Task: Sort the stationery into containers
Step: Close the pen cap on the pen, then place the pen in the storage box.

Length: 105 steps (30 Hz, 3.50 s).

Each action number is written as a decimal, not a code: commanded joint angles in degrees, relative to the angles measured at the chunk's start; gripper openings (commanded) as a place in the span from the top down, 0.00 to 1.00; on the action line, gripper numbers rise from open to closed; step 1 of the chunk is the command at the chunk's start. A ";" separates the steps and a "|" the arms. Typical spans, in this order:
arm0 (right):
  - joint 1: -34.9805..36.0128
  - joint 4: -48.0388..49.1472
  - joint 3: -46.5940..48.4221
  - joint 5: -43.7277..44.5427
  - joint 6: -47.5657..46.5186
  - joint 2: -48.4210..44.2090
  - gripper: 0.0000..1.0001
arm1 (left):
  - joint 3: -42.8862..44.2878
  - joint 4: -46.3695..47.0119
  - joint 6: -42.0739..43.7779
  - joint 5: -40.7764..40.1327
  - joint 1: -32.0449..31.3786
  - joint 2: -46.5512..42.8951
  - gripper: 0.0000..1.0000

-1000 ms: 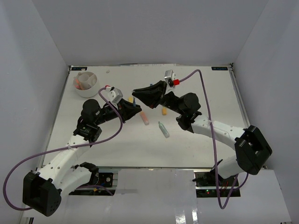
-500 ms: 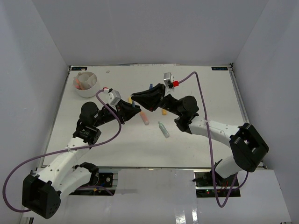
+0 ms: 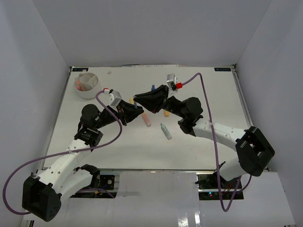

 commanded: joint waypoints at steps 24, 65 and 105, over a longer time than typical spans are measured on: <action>0.92 -45.24 -1.01 -7.79 -17.38 0.40 0.92 | 8.20 6.70 0.44 1.13 7.44 0.40 1.00; 1.98 -48.76 4.44 -8.32 -17.65 -4.16 0.90 | -3.84 -14.65 1.14 6.40 7.18 -3.91 1.00; -2.06 -53.51 -12.33 23.94 -25.82 -20.86 0.10 | 5.38 0.01 -1.32 -62.32 21.32 12.24 1.00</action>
